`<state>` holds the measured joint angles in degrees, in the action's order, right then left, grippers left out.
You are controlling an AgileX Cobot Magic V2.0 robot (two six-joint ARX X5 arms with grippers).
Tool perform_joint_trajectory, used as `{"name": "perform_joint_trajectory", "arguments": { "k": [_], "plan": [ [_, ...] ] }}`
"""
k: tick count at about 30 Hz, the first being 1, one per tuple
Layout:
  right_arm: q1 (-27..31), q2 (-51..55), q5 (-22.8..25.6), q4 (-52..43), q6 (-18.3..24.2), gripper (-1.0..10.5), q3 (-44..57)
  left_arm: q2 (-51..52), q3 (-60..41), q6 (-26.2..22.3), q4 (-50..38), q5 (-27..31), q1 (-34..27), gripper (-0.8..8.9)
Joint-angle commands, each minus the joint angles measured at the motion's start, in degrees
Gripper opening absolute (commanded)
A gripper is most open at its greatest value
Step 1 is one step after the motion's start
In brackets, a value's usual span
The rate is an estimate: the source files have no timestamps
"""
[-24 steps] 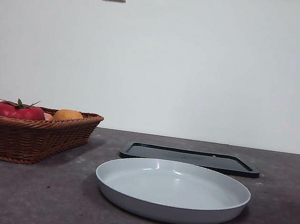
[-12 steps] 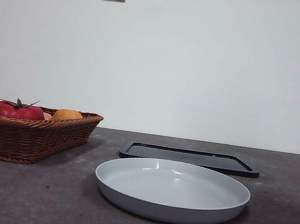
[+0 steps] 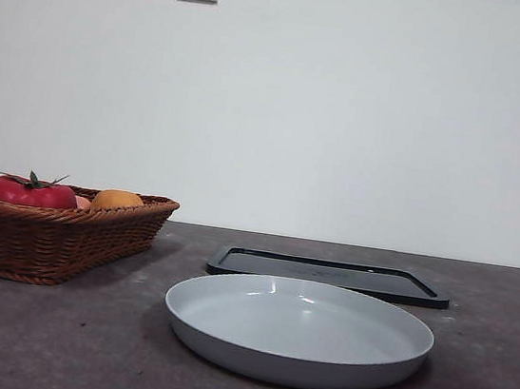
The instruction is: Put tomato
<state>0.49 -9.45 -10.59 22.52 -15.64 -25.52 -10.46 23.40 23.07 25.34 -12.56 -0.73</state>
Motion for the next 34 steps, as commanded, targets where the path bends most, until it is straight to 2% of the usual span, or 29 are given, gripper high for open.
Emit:
{"name": "perform_joint_trajectory", "arguments": {
  "k": [1,9,14,23,28,34],
  "plan": [
    [0.1,-4.2,-2.3,2.8,3.4,0.1,-5.4,-4.0,5.0,-6.3,2.5,-3.5,-0.1,0.10],
    [-0.2,-18.6,-13.8,17.1,10.6,0.1,-21.0,-16.2,17.7,-15.3,14.1,-13.7,0.0,0.10],
    [-3.1,-25.5,-17.0,25.6,13.9,0.1,-28.8,-21.9,24.9,-20.5,22.2,-16.2,1.0,0.10],
    [-13.0,-32.9,-18.0,36.4,17.8,0.1,-36.5,-27.3,34.5,-24.2,34.8,-18.3,6.4,0.10],
    [-19.4,-33.5,-17.9,38.9,18.3,0.1,-36.5,-27.3,34.5,-24.3,37.2,-18.9,8.4,0.10],
    [-20.9,-33.6,-17.9,39.2,18.2,0.1,-36.5,-27.3,34.5,-24.3,36.8,-18.9,8.5,0.10]
  ]
}}
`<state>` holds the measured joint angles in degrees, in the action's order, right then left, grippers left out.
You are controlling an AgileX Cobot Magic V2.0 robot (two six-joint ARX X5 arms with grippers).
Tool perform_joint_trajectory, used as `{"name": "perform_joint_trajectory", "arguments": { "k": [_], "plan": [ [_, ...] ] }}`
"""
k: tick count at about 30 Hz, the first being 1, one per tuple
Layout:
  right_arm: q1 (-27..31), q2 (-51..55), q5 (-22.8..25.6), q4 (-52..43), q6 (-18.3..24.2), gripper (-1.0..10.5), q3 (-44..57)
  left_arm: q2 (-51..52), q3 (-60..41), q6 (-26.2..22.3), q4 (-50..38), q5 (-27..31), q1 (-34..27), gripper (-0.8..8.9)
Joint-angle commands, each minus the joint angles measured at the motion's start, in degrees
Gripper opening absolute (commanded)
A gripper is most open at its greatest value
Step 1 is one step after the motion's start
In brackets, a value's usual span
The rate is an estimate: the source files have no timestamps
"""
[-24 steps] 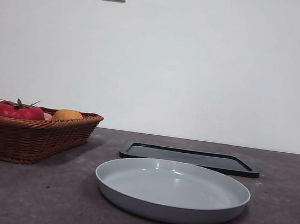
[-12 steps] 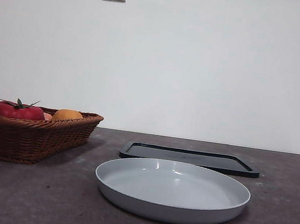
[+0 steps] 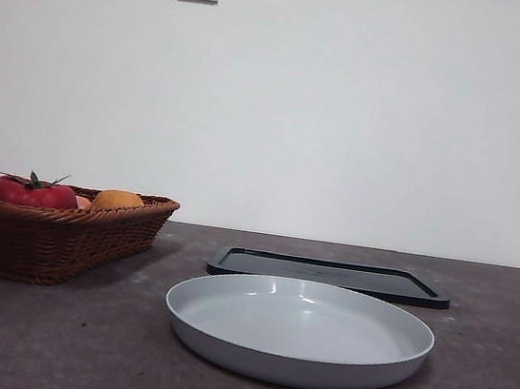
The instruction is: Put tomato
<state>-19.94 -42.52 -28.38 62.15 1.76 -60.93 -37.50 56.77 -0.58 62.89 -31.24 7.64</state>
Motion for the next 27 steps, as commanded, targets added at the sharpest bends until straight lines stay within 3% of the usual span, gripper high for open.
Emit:
{"name": "perform_joint_trajectory", "arguments": {
  "k": [1,3,6,9,12,20,27],
  "plan": [
    [-0.5,-0.5,-0.2,-0.4,0.8,0.1,-1.1,-0.3,1.2,-0.7,-0.8,-0.2,0.1,0.10],
    [-0.5,-0.5,-0.2,-0.4,0.8,0.3,-1.1,-0.3,1.2,-0.6,-0.7,-0.2,0.1,0.42],
    [-0.5,-0.5,-0.2,-0.4,0.8,1.7,-1.1,-0.3,1.2,-0.5,-0.7,-0.2,0.1,1.67],
    [-0.5,-0.5,-0.2,-0.4,0.4,3.6,-1.1,-0.3,1.2,-0.5,-0.7,-0.2,0.1,3.60],
    [-0.5,-0.5,-0.2,-0.4,0.1,4.6,-1.1,-0.3,1.2,-0.5,-0.7,-0.2,0.1,5.07],
    [-0.6,-0.5,-0.2,-0.4,0.2,4.6,-1.1,-0.9,1.2,-0.6,-3.0,0.3,0.1,5.34],
    [-0.6,-0.5,-0.2,-0.4,0.2,4.6,-1.1,-6.2,1.2,-0.9,-11.0,7.8,0.1,5.31]
  ]
}}
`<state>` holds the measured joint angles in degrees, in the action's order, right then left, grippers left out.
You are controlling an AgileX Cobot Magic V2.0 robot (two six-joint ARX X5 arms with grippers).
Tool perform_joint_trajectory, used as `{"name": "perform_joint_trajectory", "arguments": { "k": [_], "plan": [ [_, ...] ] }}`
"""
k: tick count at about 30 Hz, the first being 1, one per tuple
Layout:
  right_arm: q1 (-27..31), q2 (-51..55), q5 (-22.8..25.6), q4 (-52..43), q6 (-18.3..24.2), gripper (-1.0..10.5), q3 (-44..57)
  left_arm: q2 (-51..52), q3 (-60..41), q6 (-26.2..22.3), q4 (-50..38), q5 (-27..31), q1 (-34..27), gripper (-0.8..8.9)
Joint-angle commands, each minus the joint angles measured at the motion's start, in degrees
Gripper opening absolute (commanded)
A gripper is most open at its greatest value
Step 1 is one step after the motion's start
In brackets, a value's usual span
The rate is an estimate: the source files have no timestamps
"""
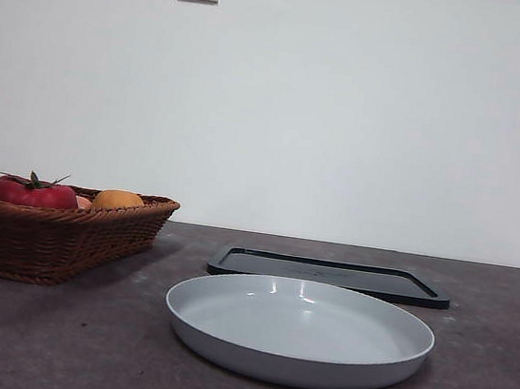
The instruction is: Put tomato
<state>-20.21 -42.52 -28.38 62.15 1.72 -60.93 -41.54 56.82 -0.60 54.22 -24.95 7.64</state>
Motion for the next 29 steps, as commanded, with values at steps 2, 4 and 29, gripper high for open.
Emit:
{"name": "perform_joint_trajectory", "arguments": {
  "k": [2,4,29],
  "plan": [
    [-0.3,-0.5,-0.2,-0.4,0.2,4.6,-1.1,-4.7,1.1,-1.9,-4.6,3.0,0.1,5.31],
    [-0.3,-0.5,-0.2,-0.4,0.2,4.6,-1.1,-7.8,1.1,-2.9,-7.0,4.9,0.1,5.31],
    [-0.3,-0.5,-0.2,-0.4,-0.2,4.6,-1.1,-39.6,1.1,-9.3,-26.6,13.4,3.1,5.31]
  ]
}}
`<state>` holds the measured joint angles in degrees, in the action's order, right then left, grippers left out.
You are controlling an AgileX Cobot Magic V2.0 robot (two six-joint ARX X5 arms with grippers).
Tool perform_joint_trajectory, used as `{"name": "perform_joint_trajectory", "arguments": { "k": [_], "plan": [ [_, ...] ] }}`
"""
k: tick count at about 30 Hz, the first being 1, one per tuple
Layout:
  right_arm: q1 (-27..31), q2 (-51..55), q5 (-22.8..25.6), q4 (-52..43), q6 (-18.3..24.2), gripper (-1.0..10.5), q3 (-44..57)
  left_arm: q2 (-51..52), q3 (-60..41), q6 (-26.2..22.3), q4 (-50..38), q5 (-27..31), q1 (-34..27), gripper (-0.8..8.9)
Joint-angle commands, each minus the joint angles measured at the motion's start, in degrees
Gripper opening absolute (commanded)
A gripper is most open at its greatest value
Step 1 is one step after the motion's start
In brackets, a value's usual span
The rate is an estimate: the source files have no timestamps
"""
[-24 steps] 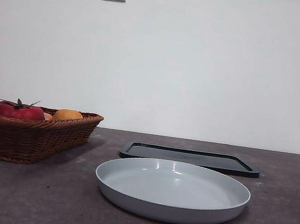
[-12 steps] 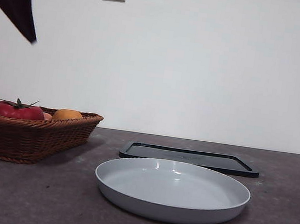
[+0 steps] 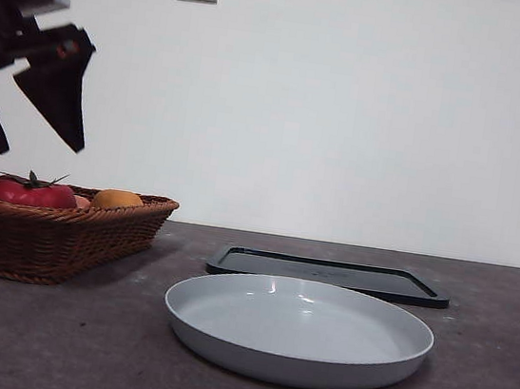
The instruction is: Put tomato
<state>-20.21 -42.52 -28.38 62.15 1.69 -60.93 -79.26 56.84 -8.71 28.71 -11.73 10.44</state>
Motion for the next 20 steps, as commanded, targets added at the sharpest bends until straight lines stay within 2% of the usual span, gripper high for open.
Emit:
{"name": "perform_joint_trajectory", "arguments": {
  "k": [1,20],
  "plan": [
    [-0.3,-0.5,-0.2,-0.4,-0.2,4.6,-1.1,-2.5,1.1,-1.3,-1.3,0.2,0.3,5.31],
    [-0.3,-0.5,-0.2,-0.3,-0.9,4.6,-1.0,-10.3,1.1,-2.6,-3.9,1.7,0.5,5.31]
  ]
}}
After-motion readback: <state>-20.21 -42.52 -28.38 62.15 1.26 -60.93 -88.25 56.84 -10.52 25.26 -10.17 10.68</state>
